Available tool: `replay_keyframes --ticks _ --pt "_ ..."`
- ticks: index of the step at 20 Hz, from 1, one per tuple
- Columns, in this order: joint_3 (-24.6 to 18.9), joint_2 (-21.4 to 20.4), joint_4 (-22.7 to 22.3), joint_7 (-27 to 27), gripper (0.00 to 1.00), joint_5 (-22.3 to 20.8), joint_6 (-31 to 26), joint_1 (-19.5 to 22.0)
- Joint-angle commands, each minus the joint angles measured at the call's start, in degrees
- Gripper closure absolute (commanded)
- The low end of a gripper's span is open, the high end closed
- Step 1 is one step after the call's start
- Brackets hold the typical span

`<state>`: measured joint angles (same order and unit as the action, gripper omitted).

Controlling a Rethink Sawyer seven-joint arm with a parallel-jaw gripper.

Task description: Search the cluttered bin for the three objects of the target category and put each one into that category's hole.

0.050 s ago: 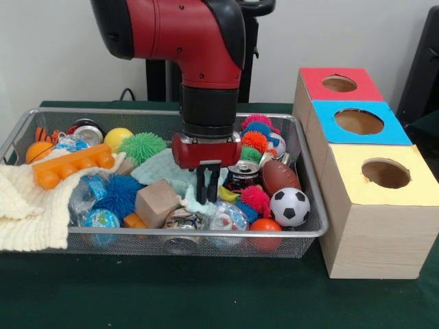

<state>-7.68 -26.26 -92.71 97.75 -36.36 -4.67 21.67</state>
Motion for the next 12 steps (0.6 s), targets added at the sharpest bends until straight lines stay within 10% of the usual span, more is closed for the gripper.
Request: replay_keyframes --ticks 1,8,12 --pt "-6.87 -1.17 -6.21 3.76 1.00 1.88 -3.93 5.34" --pt "-11.17 -17.30 -20.53 3.63 1.00 6.82 -9.04 9.71" --pt "-11.98 -19.55 -22.96 2.15 1.00 7.89 -10.98 11.25"
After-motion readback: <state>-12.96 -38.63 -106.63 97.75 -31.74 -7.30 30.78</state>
